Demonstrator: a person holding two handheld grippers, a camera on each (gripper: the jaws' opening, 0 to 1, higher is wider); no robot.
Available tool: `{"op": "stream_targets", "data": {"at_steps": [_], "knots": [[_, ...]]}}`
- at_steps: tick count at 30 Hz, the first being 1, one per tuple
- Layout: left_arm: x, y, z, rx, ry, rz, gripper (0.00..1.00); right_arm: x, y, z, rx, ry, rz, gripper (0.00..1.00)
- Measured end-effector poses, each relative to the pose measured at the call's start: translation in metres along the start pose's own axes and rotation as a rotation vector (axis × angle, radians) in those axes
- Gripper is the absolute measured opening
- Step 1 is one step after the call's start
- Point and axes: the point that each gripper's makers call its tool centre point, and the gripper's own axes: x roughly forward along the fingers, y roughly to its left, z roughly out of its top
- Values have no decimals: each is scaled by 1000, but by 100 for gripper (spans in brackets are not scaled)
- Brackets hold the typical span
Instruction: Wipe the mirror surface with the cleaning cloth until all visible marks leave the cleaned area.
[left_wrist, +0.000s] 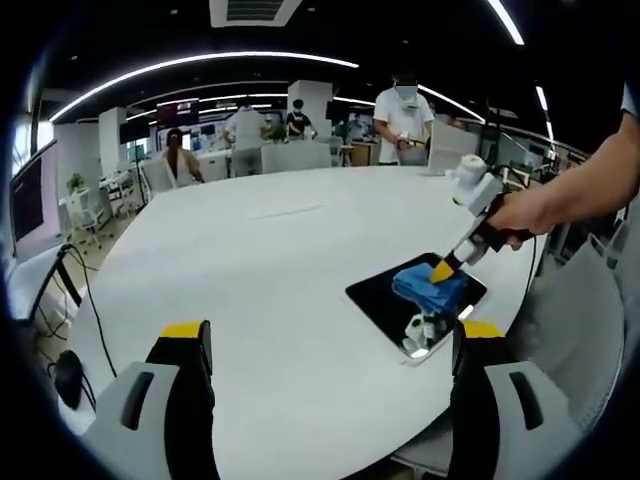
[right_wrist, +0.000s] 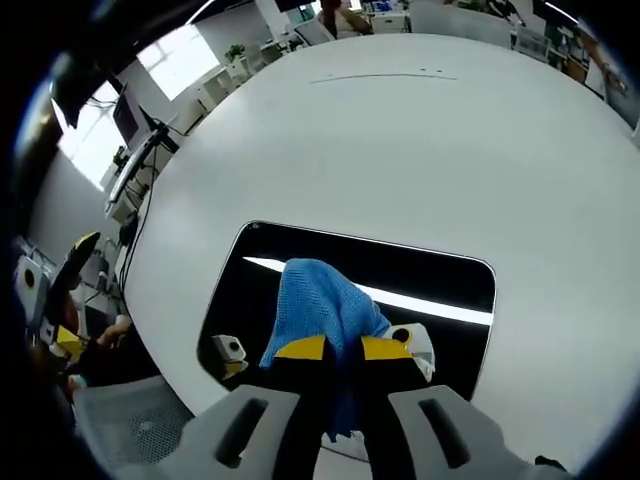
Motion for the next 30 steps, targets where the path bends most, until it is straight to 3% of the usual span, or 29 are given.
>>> {"op": "stream_targets", "data": {"at_steps": [11, 19, 23, 25, 30], "knots": [[8, -13, -11, -8, 44, -35, 99, -9, -24, -5, 39, -7, -18, 6], [7, -15, -11, 7, 56, -4, 99, -14, -36, -9, 35, -3, -24, 6], [5, -12, -16, -49, 89, 32, 99, -18, -42, -9, 42, -6, -26, 6], [4, -11, -14, -45, 77, 58, 99, -18, -46, -10, 47, -8, -28, 6], [4, -21, -10, 0, 59, 53, 99, -24, -53, -13, 48, -6, -30, 6]]}}
